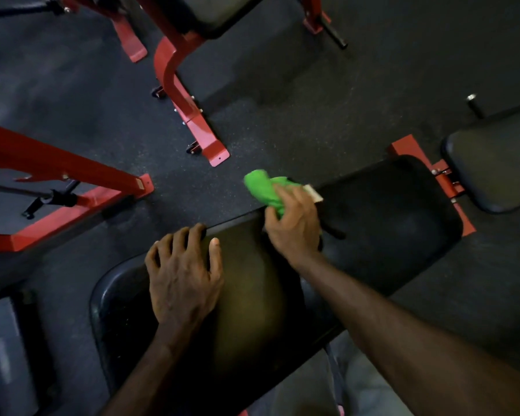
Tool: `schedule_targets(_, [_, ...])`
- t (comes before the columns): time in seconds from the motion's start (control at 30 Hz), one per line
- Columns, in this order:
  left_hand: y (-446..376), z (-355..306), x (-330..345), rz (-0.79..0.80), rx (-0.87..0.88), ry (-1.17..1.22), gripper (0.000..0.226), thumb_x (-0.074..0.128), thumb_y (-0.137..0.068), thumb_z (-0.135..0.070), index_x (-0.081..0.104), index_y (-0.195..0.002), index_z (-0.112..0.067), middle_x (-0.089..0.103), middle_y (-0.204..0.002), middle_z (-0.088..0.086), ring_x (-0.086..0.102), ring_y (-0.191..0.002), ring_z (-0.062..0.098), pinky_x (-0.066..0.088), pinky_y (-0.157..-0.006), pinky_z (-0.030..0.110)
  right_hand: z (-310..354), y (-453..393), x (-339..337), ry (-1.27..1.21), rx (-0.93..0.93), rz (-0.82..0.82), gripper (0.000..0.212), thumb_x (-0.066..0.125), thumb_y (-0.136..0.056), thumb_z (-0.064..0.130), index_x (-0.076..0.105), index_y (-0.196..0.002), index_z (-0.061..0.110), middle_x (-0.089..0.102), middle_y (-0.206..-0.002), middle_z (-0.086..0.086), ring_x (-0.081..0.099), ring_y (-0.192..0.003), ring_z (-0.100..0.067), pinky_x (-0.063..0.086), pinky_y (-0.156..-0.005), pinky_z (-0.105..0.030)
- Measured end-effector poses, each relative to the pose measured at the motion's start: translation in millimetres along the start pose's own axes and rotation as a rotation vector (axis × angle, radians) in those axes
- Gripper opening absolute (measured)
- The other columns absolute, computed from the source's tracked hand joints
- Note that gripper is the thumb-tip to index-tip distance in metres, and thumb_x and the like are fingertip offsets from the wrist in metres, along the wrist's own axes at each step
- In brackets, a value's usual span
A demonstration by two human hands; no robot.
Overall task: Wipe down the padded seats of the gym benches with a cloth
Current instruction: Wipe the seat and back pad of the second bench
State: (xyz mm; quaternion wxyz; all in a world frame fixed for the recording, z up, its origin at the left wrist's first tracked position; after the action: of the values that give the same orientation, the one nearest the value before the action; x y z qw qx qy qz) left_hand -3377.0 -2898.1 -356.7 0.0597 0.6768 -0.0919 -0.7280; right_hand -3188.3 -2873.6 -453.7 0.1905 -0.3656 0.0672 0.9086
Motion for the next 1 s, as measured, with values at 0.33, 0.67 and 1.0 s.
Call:
schedule_targets(0.33, [0.8, -2.3, -2.3, -0.002, 0.002, 0.021, 0.052, 0.029, -0.101, -0.053, 0.052, -0.139, -0.027, 0.059, -0.135, 0.002, 0.049, -0.126, 0.027, 0.034, -0.11, 0.049, -22.6, -14.0, -8.3, -0.016, 0.03, 0.012, 0.048, 0.057, -0.087, 0.03, 0.064, -0.132, 0.012, 0.067, -0.126, -0.012, 0.063, -0.119, -0.034, 0.048, -0.107, -0.045])
schedule_targets(0.67, [-1.4, -3.6, -0.9, -0.018, 0.014, 0.006, 0.049, 0.031, -0.102, -0.052, 0.052, -0.138, -0.027, 0.059, -0.135, 0.002, 0.049, -0.126, 0.026, 0.034, -0.111, 0.048, -15.7, 3.5, -8.8, -0.033, 0.124, -0.024, 0.055, 0.052, -0.086, 0.033, 0.065, -0.134, 0.011, 0.064, -0.134, -0.016, 0.058, -0.128, -0.036, 0.042, -0.115, -0.048])
schedule_targets(1.0, [-1.4, -0.3, 3.4, -0.074, 0.012, -0.016, 0.039, 0.037, -0.105, -0.047, 0.053, -0.135, -0.029, 0.06, -0.132, -0.001, 0.05, -0.123, 0.023, 0.034, -0.109, 0.044, -4.4, 22.3, -2.2, -0.073, 0.059, -0.027, 0.053, 0.054, -0.089, 0.031, 0.064, -0.135, 0.007, 0.062, -0.137, -0.019, 0.057, -0.13, -0.038, 0.043, -0.114, -0.049])
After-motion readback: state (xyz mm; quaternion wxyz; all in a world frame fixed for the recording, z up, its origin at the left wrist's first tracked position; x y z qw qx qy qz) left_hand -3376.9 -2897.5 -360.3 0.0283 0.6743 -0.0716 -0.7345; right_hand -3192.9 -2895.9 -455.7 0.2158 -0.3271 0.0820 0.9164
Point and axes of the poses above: each hand's wrist, its own y-axis away from the middle knuckle, its own x-axis out of the palm, z = x × y, the point moved 1 cm from there along -y, towards the middle knuckle
